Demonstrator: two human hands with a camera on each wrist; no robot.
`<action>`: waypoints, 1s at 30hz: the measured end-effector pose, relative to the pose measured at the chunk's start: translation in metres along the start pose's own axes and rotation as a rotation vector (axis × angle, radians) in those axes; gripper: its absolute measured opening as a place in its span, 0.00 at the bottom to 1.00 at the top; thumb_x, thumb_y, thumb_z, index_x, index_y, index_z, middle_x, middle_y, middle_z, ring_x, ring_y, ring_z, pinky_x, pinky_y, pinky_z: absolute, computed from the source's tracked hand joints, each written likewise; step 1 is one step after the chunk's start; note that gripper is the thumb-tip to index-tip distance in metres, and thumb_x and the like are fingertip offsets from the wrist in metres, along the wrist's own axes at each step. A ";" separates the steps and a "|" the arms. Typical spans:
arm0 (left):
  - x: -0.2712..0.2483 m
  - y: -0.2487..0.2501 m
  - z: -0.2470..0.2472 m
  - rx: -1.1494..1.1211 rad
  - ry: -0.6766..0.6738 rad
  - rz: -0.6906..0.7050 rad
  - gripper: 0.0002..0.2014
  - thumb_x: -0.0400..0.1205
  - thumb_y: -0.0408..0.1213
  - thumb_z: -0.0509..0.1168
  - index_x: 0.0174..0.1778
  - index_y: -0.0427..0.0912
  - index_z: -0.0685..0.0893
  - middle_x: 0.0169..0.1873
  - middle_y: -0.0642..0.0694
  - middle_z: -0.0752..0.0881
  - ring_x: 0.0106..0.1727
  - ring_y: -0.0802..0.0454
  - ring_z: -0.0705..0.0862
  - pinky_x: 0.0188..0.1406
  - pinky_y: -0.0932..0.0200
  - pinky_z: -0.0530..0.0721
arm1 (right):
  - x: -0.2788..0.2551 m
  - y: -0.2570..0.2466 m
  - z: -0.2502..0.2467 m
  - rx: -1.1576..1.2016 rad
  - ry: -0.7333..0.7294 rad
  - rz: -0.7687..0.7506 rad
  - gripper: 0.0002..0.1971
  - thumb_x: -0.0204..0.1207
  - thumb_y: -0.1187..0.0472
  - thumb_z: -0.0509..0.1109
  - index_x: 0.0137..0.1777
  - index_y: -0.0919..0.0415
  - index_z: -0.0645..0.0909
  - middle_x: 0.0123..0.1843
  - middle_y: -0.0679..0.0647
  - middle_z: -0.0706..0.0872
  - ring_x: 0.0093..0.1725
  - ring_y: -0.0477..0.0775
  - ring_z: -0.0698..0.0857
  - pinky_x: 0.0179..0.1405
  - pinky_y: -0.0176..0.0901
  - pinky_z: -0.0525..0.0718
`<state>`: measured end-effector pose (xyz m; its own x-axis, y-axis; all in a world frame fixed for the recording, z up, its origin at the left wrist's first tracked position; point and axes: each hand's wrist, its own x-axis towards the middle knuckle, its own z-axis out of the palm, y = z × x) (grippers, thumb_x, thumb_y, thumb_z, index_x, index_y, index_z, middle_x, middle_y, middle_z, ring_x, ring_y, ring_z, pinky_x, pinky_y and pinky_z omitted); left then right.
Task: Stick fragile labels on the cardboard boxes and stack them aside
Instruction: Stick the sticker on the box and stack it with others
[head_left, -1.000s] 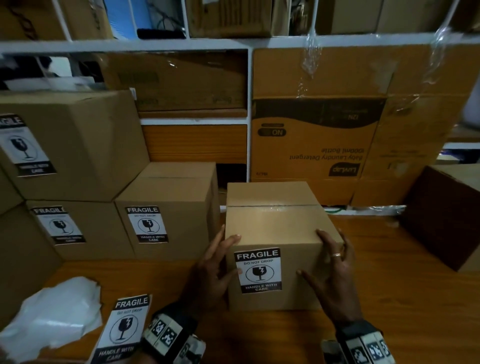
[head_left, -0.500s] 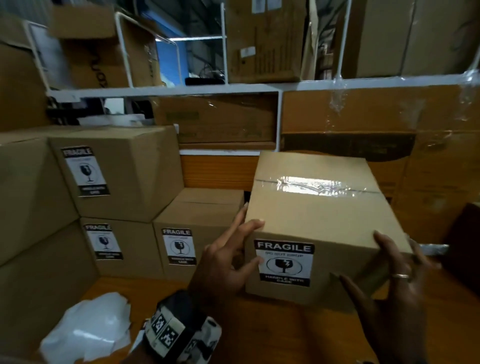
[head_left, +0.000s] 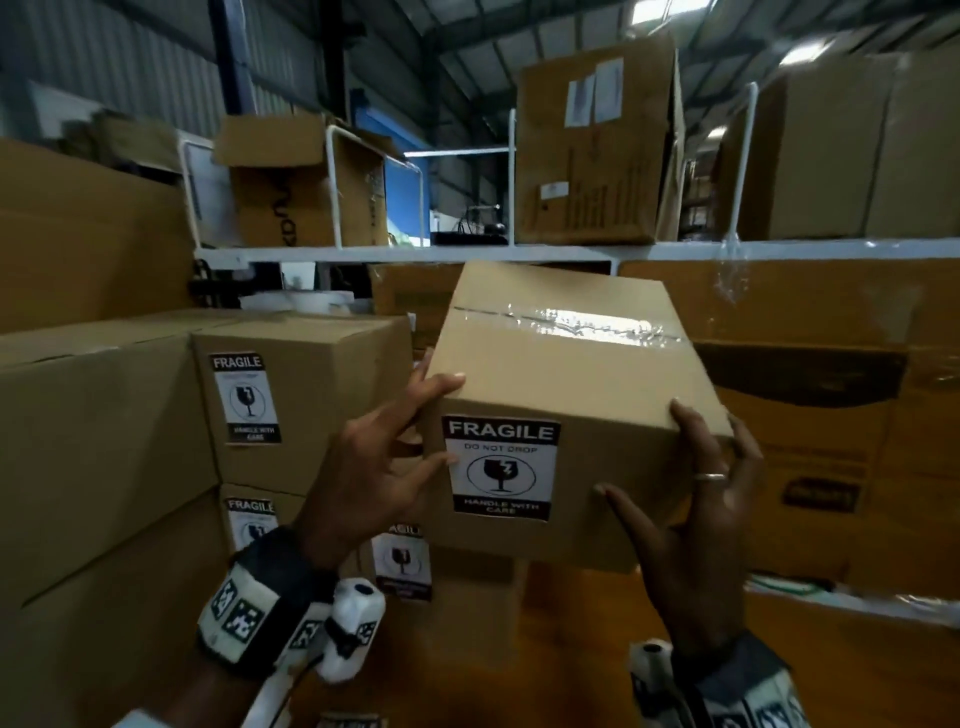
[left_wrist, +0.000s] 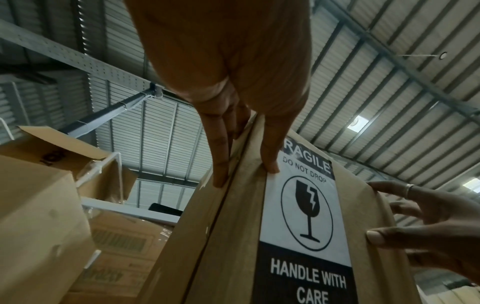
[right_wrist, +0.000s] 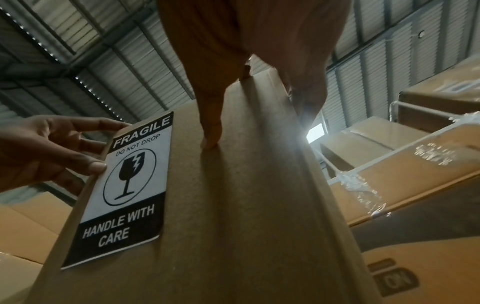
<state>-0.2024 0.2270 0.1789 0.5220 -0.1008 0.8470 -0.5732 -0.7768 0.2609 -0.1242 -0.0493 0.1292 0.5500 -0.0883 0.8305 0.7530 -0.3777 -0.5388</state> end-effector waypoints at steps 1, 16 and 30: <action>0.004 -0.009 -0.007 0.006 0.004 -0.012 0.39 0.75 0.33 0.80 0.82 0.50 0.73 0.81 0.45 0.76 0.71 0.66 0.82 0.55 0.61 0.91 | 0.004 -0.001 0.013 0.021 -0.003 -0.003 0.49 0.63 0.61 0.88 0.84 0.49 0.69 0.88 0.58 0.56 0.78 0.41 0.61 0.75 0.39 0.70; -0.048 -0.157 -0.002 0.195 0.132 -0.307 0.41 0.79 0.34 0.77 0.85 0.60 0.67 0.83 0.52 0.68 0.61 0.63 0.83 0.53 0.83 0.80 | -0.005 0.020 0.156 -0.095 -0.456 0.072 0.58 0.75 0.61 0.79 0.85 0.23 0.39 0.89 0.46 0.47 0.85 0.63 0.66 0.71 0.75 0.82; -0.101 -0.209 0.027 0.337 -0.062 -0.434 0.41 0.78 0.38 0.77 0.85 0.62 0.67 0.88 0.45 0.55 0.85 0.44 0.60 0.76 0.47 0.68 | -0.022 0.041 0.195 -0.035 -0.517 0.096 0.51 0.81 0.65 0.73 0.86 0.23 0.44 0.90 0.42 0.50 0.84 0.49 0.65 0.76 0.66 0.80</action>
<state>-0.1186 0.3826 0.0264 0.7070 0.2444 0.6636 -0.0686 -0.9103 0.4083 -0.0348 0.1167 0.0617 0.7291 0.3385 0.5949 0.6827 -0.4215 -0.5969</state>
